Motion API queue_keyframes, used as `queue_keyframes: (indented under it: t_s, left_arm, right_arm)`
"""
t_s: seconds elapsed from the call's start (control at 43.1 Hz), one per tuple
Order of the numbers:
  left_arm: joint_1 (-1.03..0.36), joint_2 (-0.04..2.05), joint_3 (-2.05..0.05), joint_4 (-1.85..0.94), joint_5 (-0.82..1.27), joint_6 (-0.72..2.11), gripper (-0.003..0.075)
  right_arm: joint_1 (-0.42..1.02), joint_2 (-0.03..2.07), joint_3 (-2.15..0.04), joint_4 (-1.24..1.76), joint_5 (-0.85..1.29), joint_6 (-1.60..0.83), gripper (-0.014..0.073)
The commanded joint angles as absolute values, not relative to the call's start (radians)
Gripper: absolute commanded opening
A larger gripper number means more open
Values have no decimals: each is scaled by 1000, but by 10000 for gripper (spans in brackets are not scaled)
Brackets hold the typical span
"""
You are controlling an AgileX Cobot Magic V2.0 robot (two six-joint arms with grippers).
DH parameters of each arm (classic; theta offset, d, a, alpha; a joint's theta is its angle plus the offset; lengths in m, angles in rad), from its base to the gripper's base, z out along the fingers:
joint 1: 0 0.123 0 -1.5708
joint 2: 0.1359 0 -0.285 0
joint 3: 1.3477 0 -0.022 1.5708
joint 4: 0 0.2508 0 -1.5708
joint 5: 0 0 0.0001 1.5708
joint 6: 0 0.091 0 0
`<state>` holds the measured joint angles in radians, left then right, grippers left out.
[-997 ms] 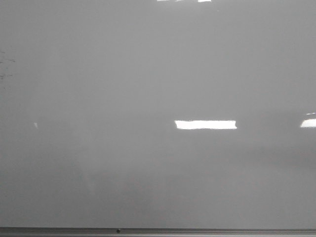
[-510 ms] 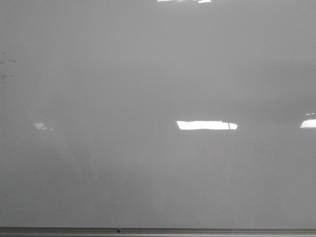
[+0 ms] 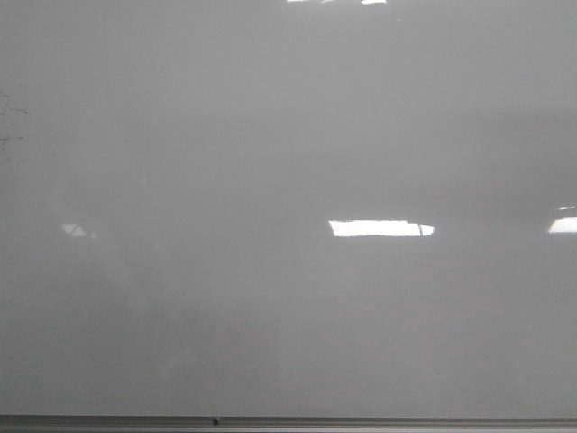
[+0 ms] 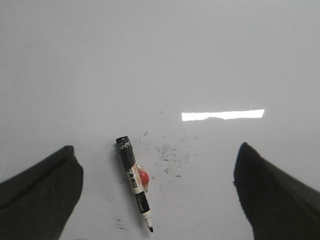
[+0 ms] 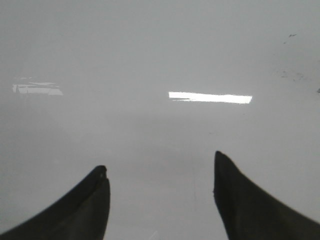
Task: Write number 9 on whiteboard
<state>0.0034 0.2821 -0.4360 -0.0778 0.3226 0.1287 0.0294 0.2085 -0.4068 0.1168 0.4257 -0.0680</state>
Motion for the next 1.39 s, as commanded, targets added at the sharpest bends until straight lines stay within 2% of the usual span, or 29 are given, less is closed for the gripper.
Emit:
queue_keyframes:
  t_s: [0.0,0.139,0.371,0.649,0.835,1.066,1.252,1.368]
  left_arm:
    - [-1,324,-470,-127,263,117,644]
    - [5,480,-475,-184,281,88,640]
    - [82,874,-553,-182,271,13,640]
    - [95,1213,-625,-180,140,19,640]
    - [89,1333,-647,-178,58,25,619]
    - [51,1419,-649,-162,-78,25,500]
    - [49,1457,-649,-160,-142,25,461]
    - [49,1469,-649,-160,-157,25,404]
  right_arm:
    - [22,228,-442,107,352,-71,529]
    - [22,228,-442,108,344,-71,529]
    - [22,228,-442,108,344,-71,529]
    - [22,228,-442,108,344,-71,529]
    - [22,228,-442,108,344,-71,529]
    - [22,228,-442,108,344,-71,529]
    - [22,228,-442,108,344,-71,529]
    - [22,228,-442,108,344,-71,529]
